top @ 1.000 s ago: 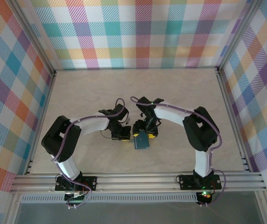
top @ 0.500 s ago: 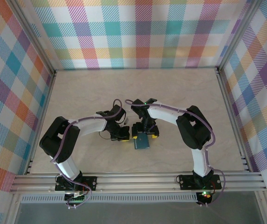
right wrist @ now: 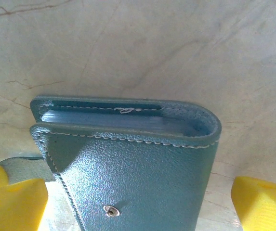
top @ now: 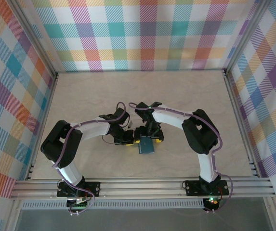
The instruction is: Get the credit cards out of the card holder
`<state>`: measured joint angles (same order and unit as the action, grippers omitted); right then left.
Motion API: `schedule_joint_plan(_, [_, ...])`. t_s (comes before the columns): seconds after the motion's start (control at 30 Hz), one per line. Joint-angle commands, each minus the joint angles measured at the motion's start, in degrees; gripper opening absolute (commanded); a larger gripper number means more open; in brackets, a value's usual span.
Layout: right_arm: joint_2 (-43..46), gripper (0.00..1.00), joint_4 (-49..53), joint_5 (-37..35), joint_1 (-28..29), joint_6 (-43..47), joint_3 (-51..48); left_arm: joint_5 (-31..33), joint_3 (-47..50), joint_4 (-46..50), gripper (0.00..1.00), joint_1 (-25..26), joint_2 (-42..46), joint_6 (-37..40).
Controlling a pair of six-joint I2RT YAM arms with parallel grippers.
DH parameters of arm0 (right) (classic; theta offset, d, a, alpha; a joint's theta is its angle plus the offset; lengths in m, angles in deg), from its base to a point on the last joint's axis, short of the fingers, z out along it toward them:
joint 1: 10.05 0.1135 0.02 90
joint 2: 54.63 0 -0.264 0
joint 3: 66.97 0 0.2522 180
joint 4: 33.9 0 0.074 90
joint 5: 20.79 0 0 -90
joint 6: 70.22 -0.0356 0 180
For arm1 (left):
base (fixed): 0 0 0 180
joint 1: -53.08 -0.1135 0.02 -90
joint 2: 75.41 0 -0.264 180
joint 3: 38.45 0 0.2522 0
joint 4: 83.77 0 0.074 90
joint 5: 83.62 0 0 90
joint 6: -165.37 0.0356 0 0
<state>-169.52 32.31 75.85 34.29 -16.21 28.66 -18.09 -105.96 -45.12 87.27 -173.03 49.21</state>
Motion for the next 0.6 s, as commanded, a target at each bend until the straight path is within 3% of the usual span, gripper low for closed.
schedule_joint_plan(0.0, [-0.8,0.97,1.7,-0.9,0.5,-0.3,-0.2,-0.6,0.8,0.1,0.0,-0.5,1.7,0.0])
schedule_joint_plan(0.57, [2.8,0.96,4.2,-4.3,0.5,0.0,0.3,1.5,0.6,1.6,0.0,-0.6,0.8,0.8])
